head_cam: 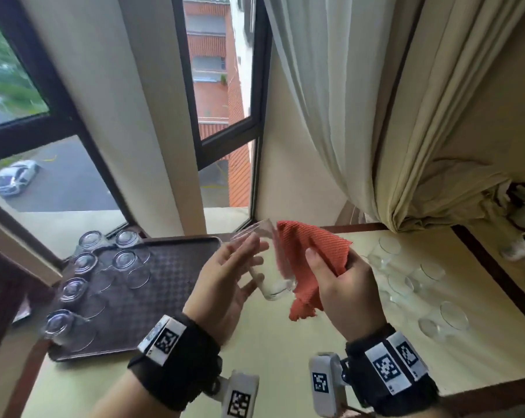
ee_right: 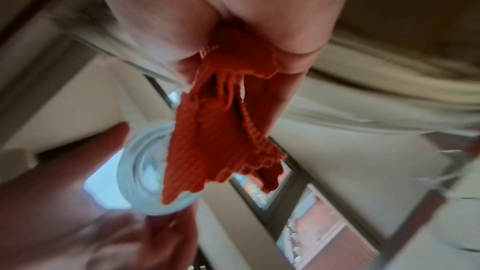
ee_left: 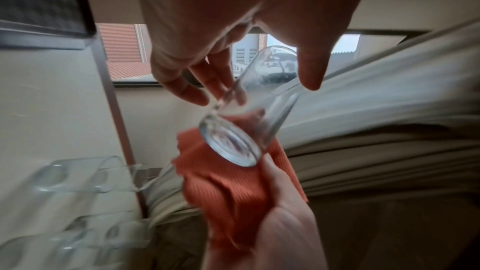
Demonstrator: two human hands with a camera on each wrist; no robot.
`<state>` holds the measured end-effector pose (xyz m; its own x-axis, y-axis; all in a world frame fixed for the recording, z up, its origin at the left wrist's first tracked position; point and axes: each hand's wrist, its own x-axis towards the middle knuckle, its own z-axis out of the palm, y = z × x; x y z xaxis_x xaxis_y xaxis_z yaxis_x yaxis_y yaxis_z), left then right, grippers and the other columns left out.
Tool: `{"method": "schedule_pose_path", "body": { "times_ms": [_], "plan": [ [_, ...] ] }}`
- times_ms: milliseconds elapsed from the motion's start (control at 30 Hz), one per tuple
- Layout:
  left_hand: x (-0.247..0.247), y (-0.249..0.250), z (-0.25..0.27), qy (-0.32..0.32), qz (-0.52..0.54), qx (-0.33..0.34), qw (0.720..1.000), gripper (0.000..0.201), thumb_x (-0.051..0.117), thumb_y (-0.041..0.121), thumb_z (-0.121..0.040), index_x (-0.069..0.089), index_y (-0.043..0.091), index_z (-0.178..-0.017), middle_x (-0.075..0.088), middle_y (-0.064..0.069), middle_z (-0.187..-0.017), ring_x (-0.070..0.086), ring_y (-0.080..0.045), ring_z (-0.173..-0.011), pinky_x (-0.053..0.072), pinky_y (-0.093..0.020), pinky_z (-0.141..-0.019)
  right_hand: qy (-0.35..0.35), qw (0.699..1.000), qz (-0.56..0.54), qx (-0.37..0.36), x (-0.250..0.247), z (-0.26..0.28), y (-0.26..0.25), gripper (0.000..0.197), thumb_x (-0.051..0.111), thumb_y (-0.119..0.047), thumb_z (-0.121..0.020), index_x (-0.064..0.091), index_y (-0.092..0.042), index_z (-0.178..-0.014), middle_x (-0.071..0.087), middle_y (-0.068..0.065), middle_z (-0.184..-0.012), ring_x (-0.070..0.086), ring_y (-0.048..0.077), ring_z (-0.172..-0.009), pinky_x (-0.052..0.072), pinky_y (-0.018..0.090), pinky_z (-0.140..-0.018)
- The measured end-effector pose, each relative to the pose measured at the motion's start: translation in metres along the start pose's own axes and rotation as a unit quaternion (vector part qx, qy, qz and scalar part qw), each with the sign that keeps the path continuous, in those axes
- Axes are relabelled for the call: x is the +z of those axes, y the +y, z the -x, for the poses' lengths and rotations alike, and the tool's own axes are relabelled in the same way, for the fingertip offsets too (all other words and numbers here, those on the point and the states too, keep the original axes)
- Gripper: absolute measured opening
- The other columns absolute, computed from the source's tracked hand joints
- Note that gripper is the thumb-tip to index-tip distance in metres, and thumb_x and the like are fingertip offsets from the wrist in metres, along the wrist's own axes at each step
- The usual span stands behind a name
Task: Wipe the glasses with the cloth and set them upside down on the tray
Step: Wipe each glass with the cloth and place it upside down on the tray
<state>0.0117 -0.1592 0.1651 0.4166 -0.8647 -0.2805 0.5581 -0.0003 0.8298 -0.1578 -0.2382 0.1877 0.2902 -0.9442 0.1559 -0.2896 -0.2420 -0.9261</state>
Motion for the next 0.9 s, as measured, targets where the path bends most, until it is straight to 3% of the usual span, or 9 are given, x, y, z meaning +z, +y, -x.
{"method": "schedule_pose_path", "body": {
  "times_ms": [100, 200, 333, 433, 533, 633, 733, 833, 900],
  "plan": [
    [0.005, 0.032, 0.013, -0.004, -0.010, 0.019, 1.000, 0.048, 0.078, 0.068, -0.079, 0.085, 0.028, -0.104, 0.077, 0.003, -0.126, 0.061, -0.016, -0.128, 0.045, -0.041, -0.101, 0.008, 0.997, -0.023, -0.072, 0.034, -0.001, -0.038, 0.015, 0.066, -0.033, -0.096, 0.066, -0.035, -0.081, 0.071, -0.018, -0.076, 0.068, 0.001, -0.069, 0.051, 0.013, -0.056],
    [0.007, 0.062, 0.026, 0.005, -0.039, 0.059, 0.997, 0.063, 0.057, 0.069, -0.088, 0.076, 0.018, -0.120, 0.077, 0.001, -0.125, 0.066, -0.024, -0.128, 0.045, -0.051, -0.110, -0.027, 0.988, -0.047, -0.146, 0.061, 0.002, -0.068, 0.008, 0.057, -0.040, -0.100, 0.063, -0.042, -0.096, 0.070, -0.027, -0.085, 0.069, -0.003, -0.080, 0.056, 0.015, -0.064],
    [0.000, 0.095, 0.037, 0.010, -0.067, 0.130, 0.989, 0.066, 0.049, 0.070, -0.092, 0.062, 0.021, -0.135, 0.075, -0.002, -0.128, 0.072, -0.021, -0.118, 0.055, -0.045, -0.102, -0.117, 0.963, -0.050, -0.236, 0.091, 0.015, -0.093, 0.056, 0.039, -0.045, -0.104, 0.040, -0.017, -0.152, 0.053, 0.002, -0.149, 0.055, 0.018, -0.133, 0.053, 0.039, -0.103],
    [-0.010, 0.118, 0.039, 0.030, -0.080, 0.143, 0.986, 0.079, 0.049, 0.084, -0.089, 0.058, 0.024, -0.139, 0.070, -0.003, -0.133, 0.069, -0.020, -0.121, 0.054, -0.040, -0.098, -0.129, 0.943, -0.057, -0.300, 0.107, 0.029, -0.100, 0.066, 0.037, -0.047, -0.105, 0.025, -0.009, -0.158, 0.030, 0.009, -0.164, 0.036, 0.023, -0.149, 0.043, 0.036, -0.114],
    [-0.017, 0.139, 0.045, 0.037, -0.084, 0.158, 0.983, 0.072, 0.047, 0.082, -0.091, 0.063, 0.026, -0.134, 0.068, -0.004, -0.131, 0.067, -0.023, -0.120, 0.054, -0.035, -0.092, -0.106, 0.929, -0.081, -0.346, 0.117, 0.039, -0.105, 0.063, 0.054, -0.029, -0.101, 0.030, 0.002, -0.151, 0.031, -0.006, -0.164, 0.039, 0.011, -0.146, 0.041, 0.019, -0.110],
    [-0.019, 0.149, 0.058, -0.002, -0.103, 0.170, 0.980, 0.066, 0.046, 0.071, -0.086, 0.063, 0.022, -0.125, 0.071, -0.010, -0.118, 0.076, -0.013, -0.092, 0.058, -0.022, -0.069, -0.069, 0.918, -0.124, -0.371, 0.124, 0.037, -0.121, 0.058, 0.063, -0.012, -0.095, 0.034, 0.014, -0.139, 0.035, -0.034, -0.150, 0.053, -0.005, -0.128, 0.049, 0.012, -0.096],
    [-0.017, 0.148, 0.071, -0.032, -0.131, 0.193, 0.972, 0.063, 0.045, 0.069, -0.087, 0.063, 0.020, -0.122, 0.074, -0.013, -0.107, 0.076, -0.020, -0.096, 0.060, -0.026, -0.079, -0.065, 0.918, -0.180, -0.348, 0.122, 0.026, -0.144, 0.066, 0.048, -0.034, -0.103, 0.022, 0.001, -0.152, 0.035, -0.004, -0.159, 0.054, 0.016, -0.135, 0.054, 0.030, -0.101],
    [-0.017, 0.151, 0.074, -0.022, -0.116, 0.207, 0.971, 0.068, 0.047, 0.074, -0.089, 0.066, 0.019, -0.125, 0.075, -0.010, -0.103, 0.073, -0.022, -0.096, 0.054, -0.033, -0.088, -0.067, 0.912, -0.140, -0.380, 0.120, 0.012, -0.155, 0.056, 0.036, -0.013, -0.105, 0.018, 0.002, -0.157, 0.029, 0.011, -0.164, 0.040, 0.025, -0.147, 0.046, 0.036, -0.111],
    [-0.018, 0.158, 0.071, -0.007, -0.124, 0.205, 0.971, 0.073, 0.045, 0.080, -0.095, 0.067, 0.021, -0.130, 0.074, -0.011, -0.118, 0.072, -0.028, -0.110, 0.054, -0.041, -0.097, -0.082, 0.910, -0.084, -0.398, 0.124, 0.014, -0.158, 0.053, 0.036, 0.000, -0.103, 0.025, 0.003, -0.155, 0.027, 0.015, -0.164, 0.036, 0.023, -0.148, 0.045, 0.034, -0.112]
  ]
}}
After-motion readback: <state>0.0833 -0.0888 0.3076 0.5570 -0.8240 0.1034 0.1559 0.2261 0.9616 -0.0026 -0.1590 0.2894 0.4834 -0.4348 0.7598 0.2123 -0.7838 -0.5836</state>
